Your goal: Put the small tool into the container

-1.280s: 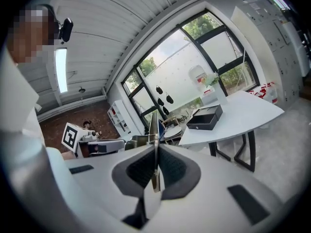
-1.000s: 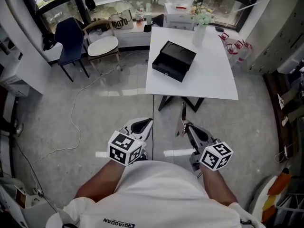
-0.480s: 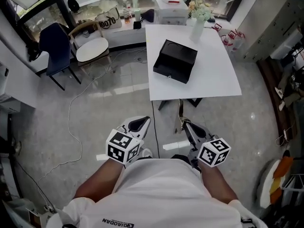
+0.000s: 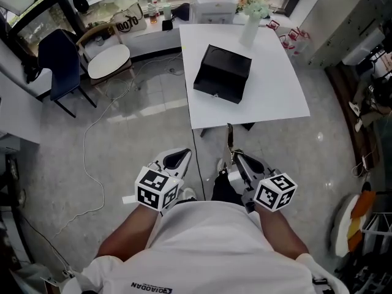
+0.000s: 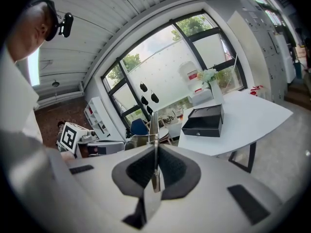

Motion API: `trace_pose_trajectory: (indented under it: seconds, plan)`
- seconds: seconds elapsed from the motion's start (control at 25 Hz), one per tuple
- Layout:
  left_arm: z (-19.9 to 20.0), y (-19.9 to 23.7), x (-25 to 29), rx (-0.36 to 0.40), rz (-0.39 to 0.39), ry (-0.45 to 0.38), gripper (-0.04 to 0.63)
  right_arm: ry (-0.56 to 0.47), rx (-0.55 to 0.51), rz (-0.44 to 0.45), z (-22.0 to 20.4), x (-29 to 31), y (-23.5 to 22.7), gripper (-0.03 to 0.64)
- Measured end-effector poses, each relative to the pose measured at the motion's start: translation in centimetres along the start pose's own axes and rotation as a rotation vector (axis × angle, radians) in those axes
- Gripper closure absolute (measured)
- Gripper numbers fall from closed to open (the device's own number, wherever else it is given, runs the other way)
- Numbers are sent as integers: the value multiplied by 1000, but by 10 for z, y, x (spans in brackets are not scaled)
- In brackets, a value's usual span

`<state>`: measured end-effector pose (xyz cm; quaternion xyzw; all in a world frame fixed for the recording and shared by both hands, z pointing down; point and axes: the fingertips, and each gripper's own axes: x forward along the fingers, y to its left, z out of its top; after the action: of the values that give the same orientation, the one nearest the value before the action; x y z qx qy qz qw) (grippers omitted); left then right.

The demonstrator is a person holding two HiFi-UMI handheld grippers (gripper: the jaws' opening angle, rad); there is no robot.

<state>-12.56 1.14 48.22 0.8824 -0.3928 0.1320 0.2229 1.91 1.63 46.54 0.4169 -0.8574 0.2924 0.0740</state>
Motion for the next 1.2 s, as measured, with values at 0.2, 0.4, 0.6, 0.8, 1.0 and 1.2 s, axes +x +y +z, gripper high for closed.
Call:
trace_pose_trajectory:
  seconds: [0.2,0.4,0.6,0.8,1.0,1.2]
  plan:
    - [10,5,13,13,9,-4,586,-3,-12,13,15,11,-14,607]
    - [24,20,33,25,45,3,586,-7,-25,52,37,35,-34,607]
    - [45,37,69,28,78,15,586,-1,-38,96,68,63,-62,607]
    - [68,50,111,10,114,8,586,23,-51,126,93,87,-101,607]
    - [87,61,150,-4,155,7,586,56,-67,154,110,109,-141,607]
    - [105,74,169,-16,212,-17,586,91,-92,172,122,131,-174,607]
